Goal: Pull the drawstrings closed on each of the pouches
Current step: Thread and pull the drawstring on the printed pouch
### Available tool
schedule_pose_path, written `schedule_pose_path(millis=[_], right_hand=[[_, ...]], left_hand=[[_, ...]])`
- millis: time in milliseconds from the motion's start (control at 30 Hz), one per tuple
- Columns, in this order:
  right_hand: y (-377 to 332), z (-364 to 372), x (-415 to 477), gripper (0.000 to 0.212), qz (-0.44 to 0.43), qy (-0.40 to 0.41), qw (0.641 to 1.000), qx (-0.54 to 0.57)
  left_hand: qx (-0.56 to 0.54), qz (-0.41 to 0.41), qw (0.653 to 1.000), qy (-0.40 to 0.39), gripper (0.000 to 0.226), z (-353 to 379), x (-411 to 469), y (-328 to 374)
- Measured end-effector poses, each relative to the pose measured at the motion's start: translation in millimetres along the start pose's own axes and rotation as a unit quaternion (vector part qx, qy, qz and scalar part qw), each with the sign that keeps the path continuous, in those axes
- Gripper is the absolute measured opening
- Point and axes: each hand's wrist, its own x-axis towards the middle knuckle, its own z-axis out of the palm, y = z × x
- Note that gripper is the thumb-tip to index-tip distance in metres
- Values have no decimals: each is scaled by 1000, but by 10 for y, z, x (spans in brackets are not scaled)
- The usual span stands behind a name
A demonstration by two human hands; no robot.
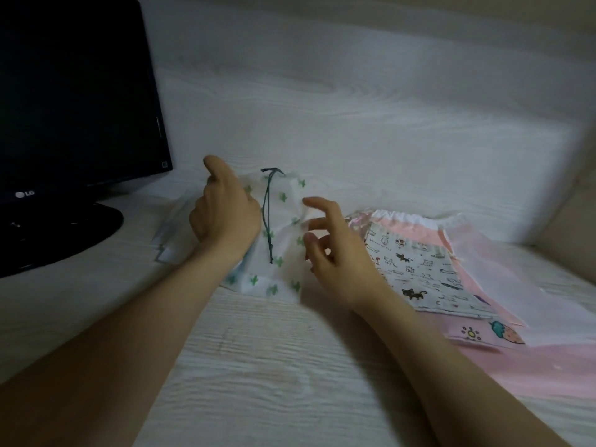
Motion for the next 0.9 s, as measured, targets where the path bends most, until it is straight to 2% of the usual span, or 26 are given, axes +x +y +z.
schedule_pose_path(millis=[167, 367, 533, 667, 767, 900], right_hand=[[25, 49, -28, 49, -28, -88, 995, -36], [53, 87, -9, 57, 0, -146, 985, -95], [118, 112, -8, 58, 6, -158, 981, -111], [132, 88, 3, 50, 14, -145, 981, -128], [129, 80, -6, 41, 10, -158, 976, -149], [126, 85, -1, 44, 24, -156, 976, -147]], left_hand=[[58, 37, 996, 60, 40, 27, 97, -133], [176, 17, 984, -4, 31, 89, 62, -140], [130, 114, 985, -11, 47, 172, -131, -14], [177, 155, 964, -120, 69, 237, -192, -25], [218, 130, 949, -189, 91, 257, -170, -78], [237, 96, 938, -235, 109, 298, -113, -179]])
